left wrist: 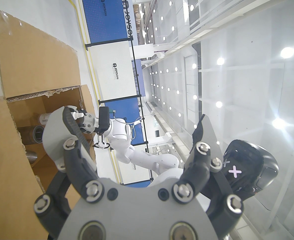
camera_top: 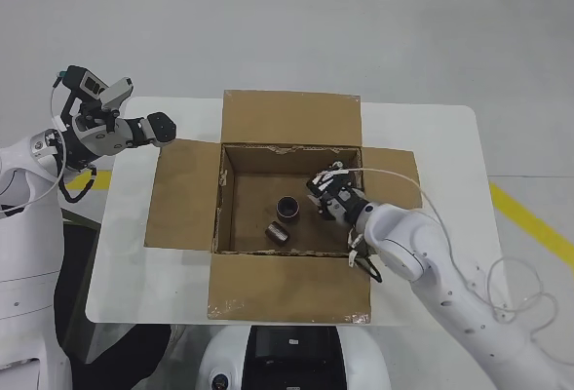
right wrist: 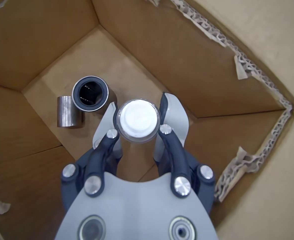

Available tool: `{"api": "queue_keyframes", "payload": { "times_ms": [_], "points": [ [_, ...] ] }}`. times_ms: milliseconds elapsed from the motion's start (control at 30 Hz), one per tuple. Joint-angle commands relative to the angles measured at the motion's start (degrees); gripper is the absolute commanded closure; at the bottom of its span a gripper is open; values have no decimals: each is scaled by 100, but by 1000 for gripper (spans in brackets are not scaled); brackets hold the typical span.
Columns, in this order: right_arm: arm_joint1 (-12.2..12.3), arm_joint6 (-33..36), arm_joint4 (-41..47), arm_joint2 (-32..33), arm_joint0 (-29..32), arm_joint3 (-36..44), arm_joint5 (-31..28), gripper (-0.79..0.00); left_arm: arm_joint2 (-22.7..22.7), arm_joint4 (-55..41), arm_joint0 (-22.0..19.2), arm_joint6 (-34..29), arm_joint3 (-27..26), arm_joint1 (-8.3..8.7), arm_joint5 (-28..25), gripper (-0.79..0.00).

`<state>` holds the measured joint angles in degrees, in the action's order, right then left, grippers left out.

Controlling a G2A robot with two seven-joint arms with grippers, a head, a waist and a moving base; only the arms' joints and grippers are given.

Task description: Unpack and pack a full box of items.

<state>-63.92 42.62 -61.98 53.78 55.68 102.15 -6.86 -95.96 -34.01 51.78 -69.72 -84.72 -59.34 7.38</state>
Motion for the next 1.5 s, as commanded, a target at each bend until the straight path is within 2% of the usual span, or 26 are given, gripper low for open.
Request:
{"api": "queue_keyframes", "payload": {
  "times_ms": [0,67,167,200,233,267,300,500,633,867,1033,1200,1267,1467],
  "points": [
    [-39,82,22,-57,-111,-148,71,-77,0,0,0,0,0,0,0,-785],
    [-78,152,31,-128,-204,-257,108,-185,0,0,0,0,0,0,0,-785],
    [-129,217,31,-221,-314,-365,134,-268,0,0,0,0,0,0,0,-785],
    [-144,231,26,-247,-341,-384,139,-320,0,0,0,0,0,0,0,-785],
    [-158,249,10,-270,-363,-399,147,-465,0,0,0,0,0,0,0,-785],
    [-170,268,-14,-291,-382,-406,153,-714,0,0,0,0,0,0,0,-785],
    [-181,284,-39,-310,-395,-408,162,-785,0,0,0,0,0,0,0,-785],
    [-225,377,-129,-327,-425,-360,172,-785,0,0,0,0,0,0,0,-785],
    [-210,377,-69,-167,-330,-42,73,-785,0,0,0,0,0,0,0,-785],
    [-56,320,184,534,314,981,-360,-785,0,0,0,0,0,0,0,-785],
    [49,264,766,1147,765,1454,-828,-785,0,0,0,0,0,0,0,-785],
    [147,583,2592,1870,904,1320,-1695,-785,0,0,0,0,0,0,0,-785],
    [188,821,3595,2142,899,1083,-2048,-785,0,0,0,0,0,0,0,-785],
    [290,1393,5578,2704,675,202,-2525,-785,0,0,0,0,0,0,0,-785]
  ]
}}
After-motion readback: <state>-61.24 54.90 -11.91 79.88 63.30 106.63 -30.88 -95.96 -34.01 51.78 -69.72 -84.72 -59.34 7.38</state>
